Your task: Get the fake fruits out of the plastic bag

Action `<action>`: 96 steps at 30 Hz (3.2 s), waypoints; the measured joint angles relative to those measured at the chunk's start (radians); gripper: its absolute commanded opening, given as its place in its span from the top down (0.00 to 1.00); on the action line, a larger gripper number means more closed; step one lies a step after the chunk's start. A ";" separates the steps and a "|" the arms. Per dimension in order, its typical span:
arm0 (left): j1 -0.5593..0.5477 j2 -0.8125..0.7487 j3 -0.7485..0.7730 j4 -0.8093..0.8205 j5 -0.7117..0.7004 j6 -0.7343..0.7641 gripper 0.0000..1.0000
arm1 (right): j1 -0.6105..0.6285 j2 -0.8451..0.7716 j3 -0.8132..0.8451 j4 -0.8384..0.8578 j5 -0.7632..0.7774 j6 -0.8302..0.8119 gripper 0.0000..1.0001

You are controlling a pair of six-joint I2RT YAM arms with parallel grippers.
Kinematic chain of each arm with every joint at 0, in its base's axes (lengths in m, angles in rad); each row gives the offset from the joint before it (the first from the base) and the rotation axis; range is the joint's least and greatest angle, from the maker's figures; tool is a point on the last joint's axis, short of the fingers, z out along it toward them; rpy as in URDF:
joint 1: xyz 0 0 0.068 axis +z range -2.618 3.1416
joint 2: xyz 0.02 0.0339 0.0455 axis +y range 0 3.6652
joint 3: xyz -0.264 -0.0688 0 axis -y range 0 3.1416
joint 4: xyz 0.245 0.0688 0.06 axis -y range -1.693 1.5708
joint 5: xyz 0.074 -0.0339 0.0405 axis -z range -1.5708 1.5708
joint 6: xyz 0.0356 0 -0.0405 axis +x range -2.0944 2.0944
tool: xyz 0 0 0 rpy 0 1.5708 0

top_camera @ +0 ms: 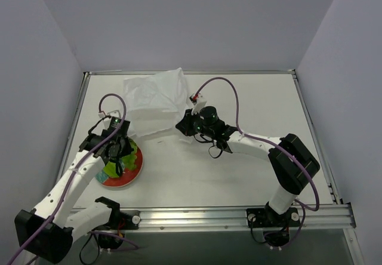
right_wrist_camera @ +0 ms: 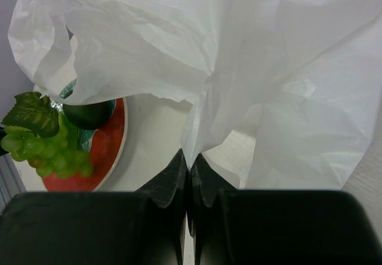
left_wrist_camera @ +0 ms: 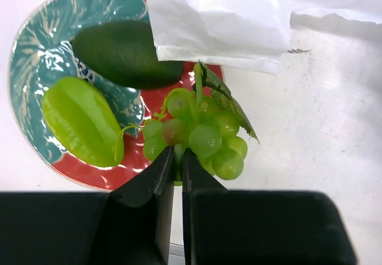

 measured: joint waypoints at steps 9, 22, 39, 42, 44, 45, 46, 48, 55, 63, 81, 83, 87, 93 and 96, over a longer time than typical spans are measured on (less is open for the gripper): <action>0.000 0.198 0.035 0.013 -0.048 0.124 0.98 | -0.005 0.000 0.000 0.000 0.000 0.000 1.00; -0.006 0.237 0.020 0.013 -0.076 0.174 0.94 | -0.008 0.000 -0.002 0.000 0.000 0.000 1.00; -0.013 0.224 -0.026 0.027 -0.021 0.162 0.51 | -0.014 -0.068 -0.054 0.050 0.016 0.031 1.00; -0.013 0.152 -0.027 0.043 0.006 0.160 0.45 | -0.014 -0.068 -0.054 0.051 0.016 0.034 1.00; -0.013 0.106 -0.027 0.058 0.032 0.160 0.39 | -0.012 -0.067 -0.054 0.051 0.017 0.034 0.99; -0.013 0.086 -0.027 0.066 0.047 0.161 0.36 | -0.012 -0.067 -0.054 0.051 0.019 0.034 0.93; -0.013 0.069 -0.027 0.075 0.060 0.164 0.34 | -0.011 -0.067 -0.054 0.050 0.022 0.036 0.91; -0.013 0.032 -0.027 0.093 0.084 0.173 0.27 | -0.006 -0.067 -0.054 0.050 0.030 0.035 0.90; -0.013 -0.127 0.032 0.132 0.108 0.228 0.17 | 0.002 -0.067 -0.055 0.048 0.055 0.034 0.86; -0.013 -0.307 0.173 0.186 0.100 0.268 0.06 | 0.009 -0.071 -0.082 0.024 0.072 0.022 0.50; -0.013 -0.671 0.068 0.252 -0.095 0.346 0.06 | 0.017 -0.747 -0.146 -0.228 0.502 -0.097 0.00; -0.013 -0.692 0.014 0.258 -0.128 0.350 0.06 | 0.017 -0.871 -0.203 -0.230 0.590 -0.108 0.00; 0.008 -0.742 -0.061 0.252 -0.133 0.356 0.06 | 0.016 -1.044 -0.295 -0.229 0.745 -0.111 0.00; 0.068 -0.739 -0.065 0.275 -0.090 0.360 0.06 | 0.016 -1.006 -0.351 -0.217 0.840 -0.079 0.00; 0.068 -0.724 -0.065 0.276 -0.079 0.362 0.06 | 0.016 -0.934 -0.349 -0.226 0.838 -0.068 0.00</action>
